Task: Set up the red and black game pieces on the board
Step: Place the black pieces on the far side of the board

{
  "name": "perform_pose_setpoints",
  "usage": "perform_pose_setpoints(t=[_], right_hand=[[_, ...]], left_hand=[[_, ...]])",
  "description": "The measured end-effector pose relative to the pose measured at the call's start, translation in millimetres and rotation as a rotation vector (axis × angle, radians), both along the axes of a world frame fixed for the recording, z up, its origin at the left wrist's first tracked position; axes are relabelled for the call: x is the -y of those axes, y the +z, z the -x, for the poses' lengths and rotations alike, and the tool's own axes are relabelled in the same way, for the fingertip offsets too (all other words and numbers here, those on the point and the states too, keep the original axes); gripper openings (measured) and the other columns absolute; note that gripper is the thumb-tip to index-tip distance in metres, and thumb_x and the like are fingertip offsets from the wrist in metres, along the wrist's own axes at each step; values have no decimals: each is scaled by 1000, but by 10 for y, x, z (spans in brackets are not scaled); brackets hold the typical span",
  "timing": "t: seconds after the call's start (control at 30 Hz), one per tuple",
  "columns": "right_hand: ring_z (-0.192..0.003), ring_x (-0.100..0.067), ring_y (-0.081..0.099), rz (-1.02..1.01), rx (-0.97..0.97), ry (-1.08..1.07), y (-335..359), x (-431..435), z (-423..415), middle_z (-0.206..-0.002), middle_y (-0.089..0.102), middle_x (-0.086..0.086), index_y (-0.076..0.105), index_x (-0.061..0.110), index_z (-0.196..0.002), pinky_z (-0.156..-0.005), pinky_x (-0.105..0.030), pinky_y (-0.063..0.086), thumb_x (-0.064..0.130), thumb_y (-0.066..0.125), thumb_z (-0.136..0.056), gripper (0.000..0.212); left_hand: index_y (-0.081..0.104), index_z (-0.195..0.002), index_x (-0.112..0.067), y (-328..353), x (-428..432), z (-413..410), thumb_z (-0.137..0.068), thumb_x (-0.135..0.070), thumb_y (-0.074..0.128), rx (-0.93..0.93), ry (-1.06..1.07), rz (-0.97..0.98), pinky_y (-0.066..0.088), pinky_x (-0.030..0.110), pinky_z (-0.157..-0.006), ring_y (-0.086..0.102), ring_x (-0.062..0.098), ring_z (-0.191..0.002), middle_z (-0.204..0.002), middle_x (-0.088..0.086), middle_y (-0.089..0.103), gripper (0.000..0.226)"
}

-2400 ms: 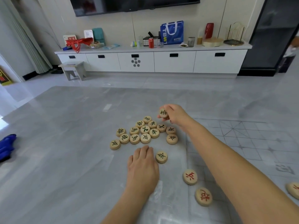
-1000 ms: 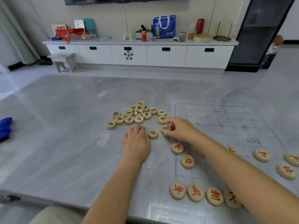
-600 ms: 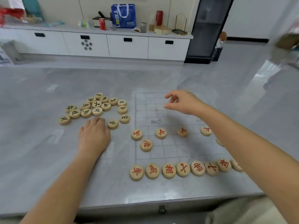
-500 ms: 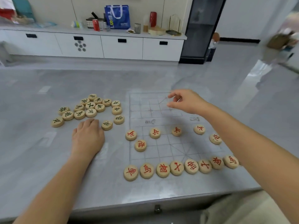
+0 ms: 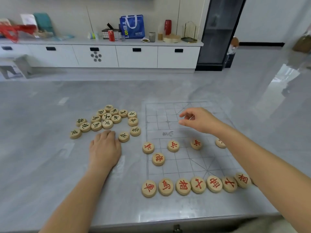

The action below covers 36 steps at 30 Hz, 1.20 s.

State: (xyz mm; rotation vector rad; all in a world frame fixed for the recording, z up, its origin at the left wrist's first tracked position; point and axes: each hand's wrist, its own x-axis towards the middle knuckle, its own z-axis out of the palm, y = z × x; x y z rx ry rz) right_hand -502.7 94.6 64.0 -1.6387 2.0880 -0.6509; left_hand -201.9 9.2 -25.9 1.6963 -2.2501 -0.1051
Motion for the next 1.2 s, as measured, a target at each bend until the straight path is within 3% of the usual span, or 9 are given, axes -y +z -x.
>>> perform_pose_setpoints(t=[0.13,0.3,0.5,0.77,0.83,0.93,1.07,1.2], right_hand=[[-85,-8,57,-16,26,63,-165,161,-248,-90,61,11,64,25,-108,-79,-23,45,35,68,-83,26],[-83,-5,55,-30,1,151,-311,435,-638,-95,60,10,64,25,-110,-75,-22,45,34,68,-83,29],[-96,-11,52,-43,-139,261,-415,742,-1044,-112,53,5,56,24,-123,-84,-29,47,40,67,-81,47],[-92,-14,53,-16,-240,272,-495,828,-1090,-107,53,4,55,24,-110,-76,-31,46,48,64,-79,41],[-91,-13,53,-16,-234,248,-501,816,-1016,-105,53,6,55,25,-109,-76,-29,47,49,64,-79,40],[-91,-10,53,-15,-213,240,-521,820,-960,-105,51,8,56,27,-112,-76,-27,46,50,65,-78,42],[-88,-9,53,-12,-136,236,-502,883,-987,-100,53,10,54,29,-114,-72,-27,46,56,64,-77,47],[-83,-10,57,44,-13,152,-451,1019,-1004,-89,60,10,60,24,-104,-77,-35,51,55,55,-85,36]], left_hand=[[55,-126,-14,1,-4,8,-95,-35,35,2,1,-2,33,42,-98,44,28,-122,-134,5,52,42],[57,-120,-15,-39,8,-4,-81,-46,13,-5,-3,32,36,40,-93,47,27,-118,-128,4,56,67],[58,-120,-16,-88,41,-8,-84,-43,19,15,3,47,38,39,-92,49,25,-117,-127,1,56,59],[59,-105,-16,-64,98,-13,-80,-42,19,93,-38,63,40,40,-79,54,28,-97,-108,4,58,54],[56,-97,-15,-36,143,31,-76,-42,17,102,-34,65,38,38,-74,51,29,-90,-100,5,55,52],[54,-82,-13,-49,142,103,-76,-34,31,99,2,125,38,37,-63,49,28,-74,-85,7,54,32],[56,-92,-16,-113,172,100,-81,-32,36,58,-6,123,39,38,-72,50,27,-86,-95,4,54,27],[58,-95,-17,-118,187,115,-81,-31,36,27,-11,138,41,37,-73,53,24,-88,-96,1,57,30]])
